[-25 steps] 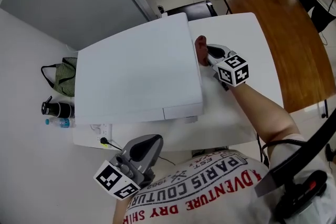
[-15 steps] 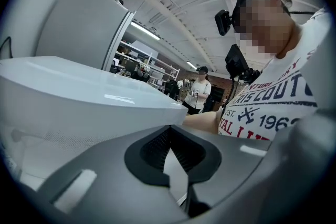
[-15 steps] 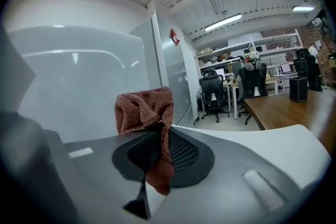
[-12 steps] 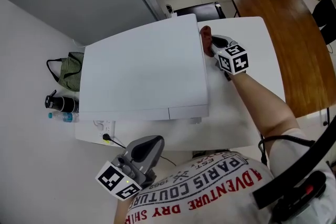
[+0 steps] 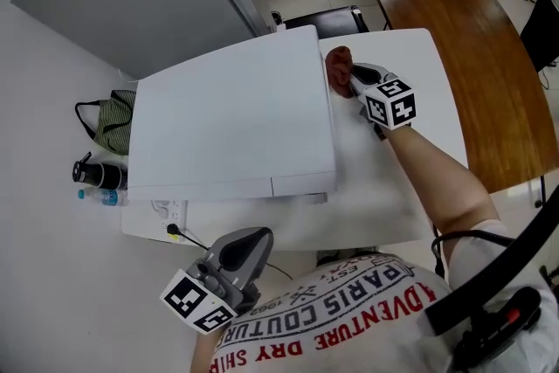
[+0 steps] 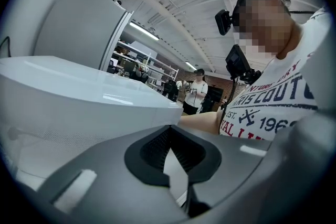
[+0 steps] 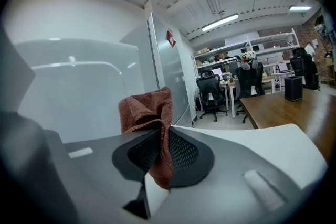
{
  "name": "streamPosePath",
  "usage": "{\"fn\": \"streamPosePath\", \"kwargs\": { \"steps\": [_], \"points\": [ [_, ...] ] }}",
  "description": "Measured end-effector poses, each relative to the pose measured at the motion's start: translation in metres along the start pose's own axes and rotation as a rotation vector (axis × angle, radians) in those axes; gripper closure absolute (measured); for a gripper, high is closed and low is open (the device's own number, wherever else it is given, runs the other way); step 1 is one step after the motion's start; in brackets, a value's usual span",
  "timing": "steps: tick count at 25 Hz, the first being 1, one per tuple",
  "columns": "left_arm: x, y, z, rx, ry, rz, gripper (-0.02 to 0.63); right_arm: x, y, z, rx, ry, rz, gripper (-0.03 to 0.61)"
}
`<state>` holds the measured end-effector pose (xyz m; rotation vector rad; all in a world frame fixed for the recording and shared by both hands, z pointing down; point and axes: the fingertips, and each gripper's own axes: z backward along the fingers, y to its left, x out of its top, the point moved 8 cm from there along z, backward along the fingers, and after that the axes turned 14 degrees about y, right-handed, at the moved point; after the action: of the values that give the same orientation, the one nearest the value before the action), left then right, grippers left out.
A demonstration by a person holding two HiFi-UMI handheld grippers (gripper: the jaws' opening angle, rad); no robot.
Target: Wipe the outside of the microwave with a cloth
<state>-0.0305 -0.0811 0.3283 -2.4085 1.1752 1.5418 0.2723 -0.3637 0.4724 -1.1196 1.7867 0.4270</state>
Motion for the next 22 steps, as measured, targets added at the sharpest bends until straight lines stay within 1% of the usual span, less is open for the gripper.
{"fn": "streamPosePath", "kwargs": {
  "steps": [3,7,9,12,15,18,20,22],
  "points": [
    [0.0,-0.004,-0.008,-0.021,-0.01,-0.001,0.612,-0.009,0.004,0.03,0.033,0.006,-0.009,0.543],
    [0.0,-0.009,-0.021,-0.05,-0.021,0.001,0.612,-0.024,0.019,0.086,0.101,-0.006,-0.021,0.543],
    [0.002,-0.012,-0.029,-0.057,-0.026,0.003,0.612,-0.032,0.031,0.116,0.145,-0.006,-0.031,0.543],
    [0.006,-0.022,-0.043,-0.079,-0.031,-0.006,0.612,-0.045,0.053,0.165,0.237,-0.014,-0.062,0.543],
    [0.009,-0.038,-0.059,-0.115,-0.017,-0.029,0.612,-0.059,0.077,0.213,0.33,-0.039,-0.092,0.543],
    [0.01,-0.053,-0.076,-0.154,0.003,-0.051,0.612,-0.073,0.098,0.254,0.417,-0.067,-0.147,0.541],
    [0.01,-0.064,-0.087,-0.185,0.02,-0.072,0.612,-0.083,0.111,0.274,0.439,-0.07,-0.16,0.541],
    [0.008,-0.076,-0.095,-0.222,0.043,-0.095,0.612,-0.093,0.125,0.289,0.44,-0.062,-0.154,0.541]
  ]
}}
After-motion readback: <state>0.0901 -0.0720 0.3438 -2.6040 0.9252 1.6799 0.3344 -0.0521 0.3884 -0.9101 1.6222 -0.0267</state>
